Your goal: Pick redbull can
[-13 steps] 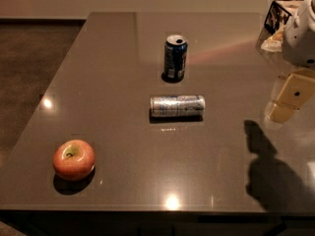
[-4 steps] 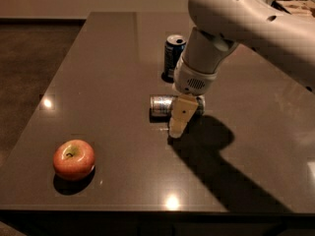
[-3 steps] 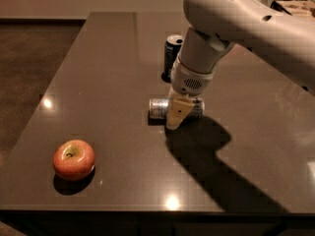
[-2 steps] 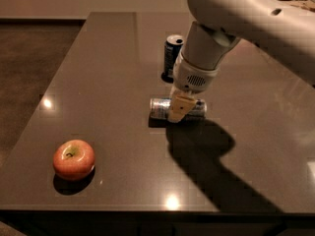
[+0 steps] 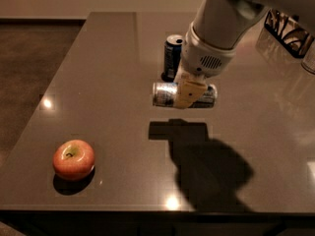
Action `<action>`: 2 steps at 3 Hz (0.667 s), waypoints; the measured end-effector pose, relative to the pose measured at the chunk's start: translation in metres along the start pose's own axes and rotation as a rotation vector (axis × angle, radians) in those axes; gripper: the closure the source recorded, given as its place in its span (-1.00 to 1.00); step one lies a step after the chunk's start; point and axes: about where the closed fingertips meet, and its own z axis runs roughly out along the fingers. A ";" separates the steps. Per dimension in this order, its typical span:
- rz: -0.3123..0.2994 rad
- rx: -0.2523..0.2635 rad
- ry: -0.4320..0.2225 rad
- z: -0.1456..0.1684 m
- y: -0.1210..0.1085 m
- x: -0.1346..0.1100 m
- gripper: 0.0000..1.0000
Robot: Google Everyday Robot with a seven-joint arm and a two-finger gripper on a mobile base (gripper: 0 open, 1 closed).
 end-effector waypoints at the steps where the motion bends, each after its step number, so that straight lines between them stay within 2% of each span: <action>1: -0.078 0.050 -0.031 -0.059 0.016 -0.022 1.00; 2: -0.080 0.052 -0.032 -0.060 0.017 -0.022 1.00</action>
Offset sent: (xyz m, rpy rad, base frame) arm -0.0361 0.0070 0.0855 0.0197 -0.0901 0.0983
